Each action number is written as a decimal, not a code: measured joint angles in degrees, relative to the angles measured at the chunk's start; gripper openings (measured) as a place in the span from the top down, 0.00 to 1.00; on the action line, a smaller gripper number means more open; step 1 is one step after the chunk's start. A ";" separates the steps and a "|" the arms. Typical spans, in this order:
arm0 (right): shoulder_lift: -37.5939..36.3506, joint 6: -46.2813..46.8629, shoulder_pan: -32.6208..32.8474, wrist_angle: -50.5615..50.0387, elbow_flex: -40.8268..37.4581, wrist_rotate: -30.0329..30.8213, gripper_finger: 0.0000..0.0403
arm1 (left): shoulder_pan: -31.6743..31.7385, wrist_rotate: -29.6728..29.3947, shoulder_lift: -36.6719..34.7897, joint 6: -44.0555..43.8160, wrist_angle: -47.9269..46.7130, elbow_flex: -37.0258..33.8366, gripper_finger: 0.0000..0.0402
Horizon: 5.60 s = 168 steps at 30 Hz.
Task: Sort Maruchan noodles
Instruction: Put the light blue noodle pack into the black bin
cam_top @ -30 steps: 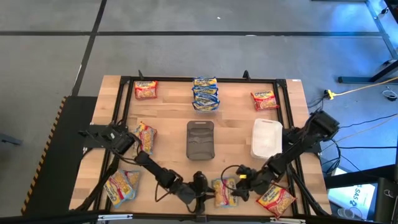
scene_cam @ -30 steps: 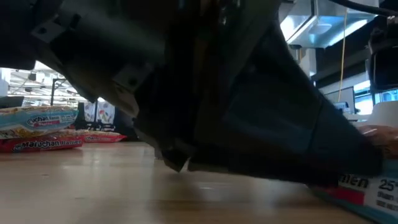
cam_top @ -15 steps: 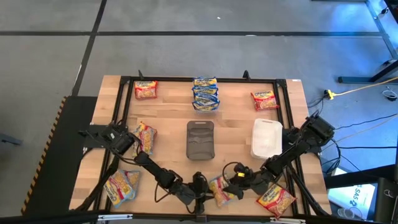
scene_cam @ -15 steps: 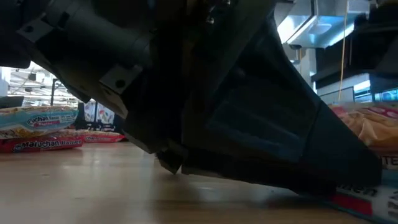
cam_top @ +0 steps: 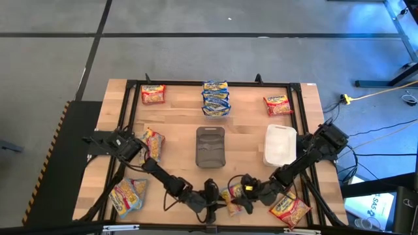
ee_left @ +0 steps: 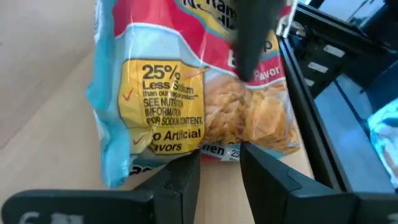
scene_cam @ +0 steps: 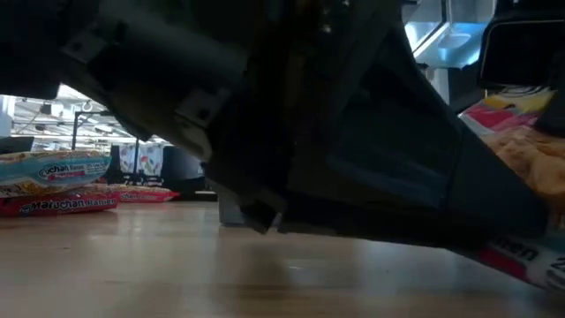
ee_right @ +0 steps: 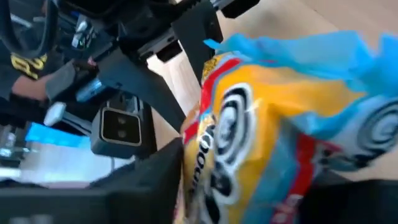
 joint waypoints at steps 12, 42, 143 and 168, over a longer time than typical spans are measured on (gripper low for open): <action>-12.21 -24.61 -4.41 -8.46 0.00 -1.17 0.80 | -5.19 3.01 -12.46 4.95 -14.92 -5.49 0.73; 4.93 -75.50 -45.72 -82.96 53.82 -23.99 0.78 | -1.80 -2.92 -33.42 8.14 23.09 -47.84 0.73; -31.41 -49.00 -7.45 -34.91 -3.80 5.56 0.32 | -2.28 6.89 -42.86 -34.74 -46.23 -30.91 0.73; -11.76 -34.29 -7.41 -4.50 -2.82 -9.99 0.32 | -3.48 9.14 -28.80 -4.28 -30.26 -15.06 0.73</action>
